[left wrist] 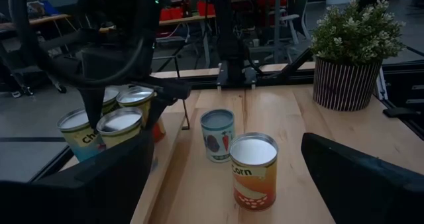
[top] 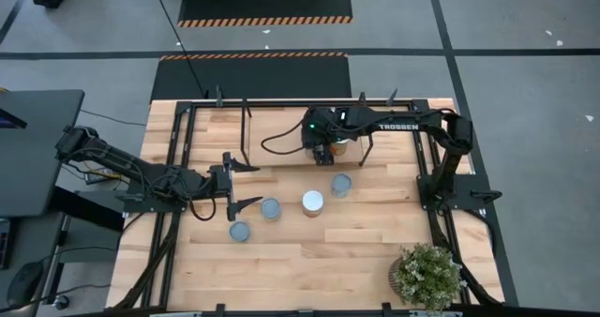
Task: Pick and place cans onto a shelf
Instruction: Put the canned peaches on the shelf, then put the canned corn on the shelf
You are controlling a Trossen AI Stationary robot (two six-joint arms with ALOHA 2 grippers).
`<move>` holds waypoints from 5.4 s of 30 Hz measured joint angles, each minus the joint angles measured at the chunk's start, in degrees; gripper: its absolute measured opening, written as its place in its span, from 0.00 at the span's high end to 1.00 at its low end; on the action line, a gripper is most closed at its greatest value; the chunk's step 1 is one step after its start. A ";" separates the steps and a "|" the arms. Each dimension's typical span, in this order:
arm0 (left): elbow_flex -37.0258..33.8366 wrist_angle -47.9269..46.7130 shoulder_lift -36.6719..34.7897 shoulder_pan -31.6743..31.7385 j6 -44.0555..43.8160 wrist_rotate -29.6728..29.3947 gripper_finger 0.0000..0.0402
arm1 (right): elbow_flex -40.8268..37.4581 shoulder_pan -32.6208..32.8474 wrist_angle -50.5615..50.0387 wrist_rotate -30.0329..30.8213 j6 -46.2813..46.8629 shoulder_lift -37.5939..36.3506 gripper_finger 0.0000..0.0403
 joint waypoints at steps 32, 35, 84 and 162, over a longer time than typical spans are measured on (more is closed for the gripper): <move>0.01 0.11 0.00 0.02 -0.64 -0.01 0.03 | 1.56 2.27 4.51 15.87 6.58 0.01 0.07; 0.00 0.11 0.00 0.02 -0.63 -0.02 0.03 | 1.51 2.31 3.51 16.96 6.73 0.01 0.07; 0.00 -1.35 0.00 0.02 -2.02 4.48 0.03 | 4.13 25.44 -1.08 -2.08 18.36 9.78 0.01; 0.00 -1.40 0.00 0.07 -1.03 4.46 0.03 | 22.97 -11.50 1.37 -4.16 13.43 12.18 0.18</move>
